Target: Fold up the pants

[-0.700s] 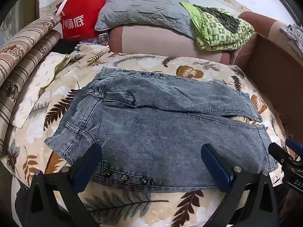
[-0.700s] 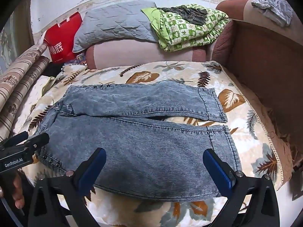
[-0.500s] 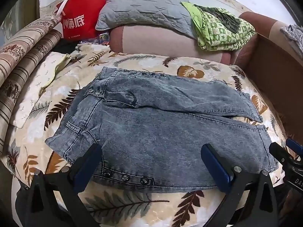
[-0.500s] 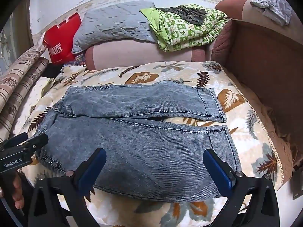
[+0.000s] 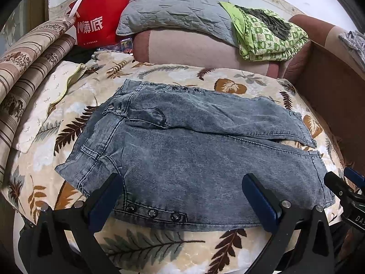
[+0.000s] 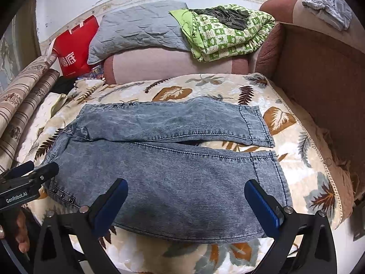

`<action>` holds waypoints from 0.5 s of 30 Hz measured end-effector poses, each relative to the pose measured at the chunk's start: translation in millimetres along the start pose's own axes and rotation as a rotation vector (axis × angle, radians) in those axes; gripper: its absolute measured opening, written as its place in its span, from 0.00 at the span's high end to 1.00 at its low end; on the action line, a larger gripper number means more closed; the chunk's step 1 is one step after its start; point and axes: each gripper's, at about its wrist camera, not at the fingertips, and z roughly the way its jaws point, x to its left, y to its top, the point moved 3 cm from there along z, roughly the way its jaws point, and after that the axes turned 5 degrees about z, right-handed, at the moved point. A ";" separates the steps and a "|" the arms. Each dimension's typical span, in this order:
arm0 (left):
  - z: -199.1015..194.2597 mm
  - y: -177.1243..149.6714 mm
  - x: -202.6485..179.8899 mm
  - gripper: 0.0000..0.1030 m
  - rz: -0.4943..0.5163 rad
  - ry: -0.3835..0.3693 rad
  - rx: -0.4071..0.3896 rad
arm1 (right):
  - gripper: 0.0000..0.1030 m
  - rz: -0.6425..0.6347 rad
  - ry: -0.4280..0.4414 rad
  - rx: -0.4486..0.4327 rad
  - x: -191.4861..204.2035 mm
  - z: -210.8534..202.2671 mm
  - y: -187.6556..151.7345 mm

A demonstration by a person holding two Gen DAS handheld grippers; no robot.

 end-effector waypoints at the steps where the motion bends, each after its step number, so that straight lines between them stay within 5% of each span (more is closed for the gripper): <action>1: -0.2 0.7 0.2 0.00 0.000 0.000 0.001 | 0.00 0.000 0.000 -0.001 0.7 -0.5 -0.2; 15: 0.4 2.0 0.2 0.00 0.000 -0.002 0.004 | 0.00 -0.004 0.007 0.005 4.1 2.0 1.8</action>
